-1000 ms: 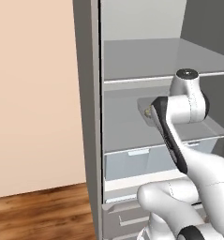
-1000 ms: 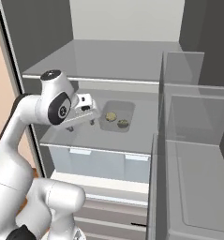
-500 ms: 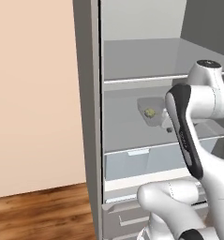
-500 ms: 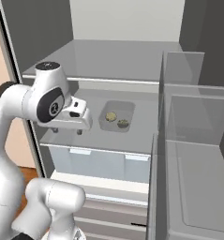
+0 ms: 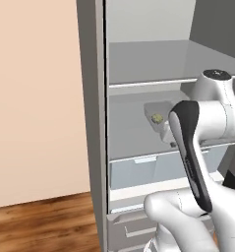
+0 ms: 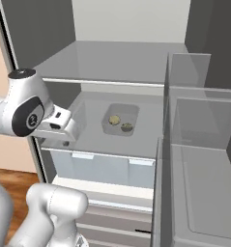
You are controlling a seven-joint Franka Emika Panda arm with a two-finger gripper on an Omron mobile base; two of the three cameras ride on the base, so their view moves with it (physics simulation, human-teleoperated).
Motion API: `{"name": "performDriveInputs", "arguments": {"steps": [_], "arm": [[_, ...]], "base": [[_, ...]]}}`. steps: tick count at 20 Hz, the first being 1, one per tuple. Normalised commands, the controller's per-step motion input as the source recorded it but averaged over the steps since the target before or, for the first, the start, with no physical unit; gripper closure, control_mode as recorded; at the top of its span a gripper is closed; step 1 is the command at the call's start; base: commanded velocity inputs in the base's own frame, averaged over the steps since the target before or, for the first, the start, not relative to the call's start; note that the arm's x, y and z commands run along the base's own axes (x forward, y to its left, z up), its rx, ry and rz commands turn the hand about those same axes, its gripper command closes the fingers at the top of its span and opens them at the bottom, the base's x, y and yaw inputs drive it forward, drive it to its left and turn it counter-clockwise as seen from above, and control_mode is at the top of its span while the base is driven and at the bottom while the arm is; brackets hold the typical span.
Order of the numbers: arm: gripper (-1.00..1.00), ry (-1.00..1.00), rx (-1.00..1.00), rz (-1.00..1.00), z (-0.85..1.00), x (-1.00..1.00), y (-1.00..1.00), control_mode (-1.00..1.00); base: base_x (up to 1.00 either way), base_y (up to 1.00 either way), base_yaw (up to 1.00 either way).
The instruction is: Place two dumplings into each of the tupperware containers and then place the containers in the fridge.
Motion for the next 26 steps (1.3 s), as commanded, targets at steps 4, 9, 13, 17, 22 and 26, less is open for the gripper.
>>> {"name": "performDriveInputs", "arguments": {"steps": [4, 9, 13, 17, 22, 26], "arm": [[-1.0, 0.01, 0.01, -0.02, 0.0, -0.08, 0.01, -1.0], [-1.0, 0.02, 0.0, 0.0, 0.0, -0.02, 0.03, -1.0], [-1.0, 0.01, 0.0, 0.0, 0.0, -0.02, 0.0, 1.0], [-1.0, 0.0, 0.0, 0.0, 0.0, 0.0, 0.0, 1.0], [-1.0, 0.0, 0.0, 0.0, 0.0, 0.0, 0.0, 1.0], [-1.0, 0.0, 0.0, 0.0, 0.0, 0.0, 0.0, 1.0]], "base": [[0.0, 0.0, 0.0], [0.0, 0.0, 0.0], [-0.38, 0.07, 0.0], [-1.0, 0.78, 0.2], [-0.54, 0.85, 0.83], [-0.34, 0.52, 1.0]]}}
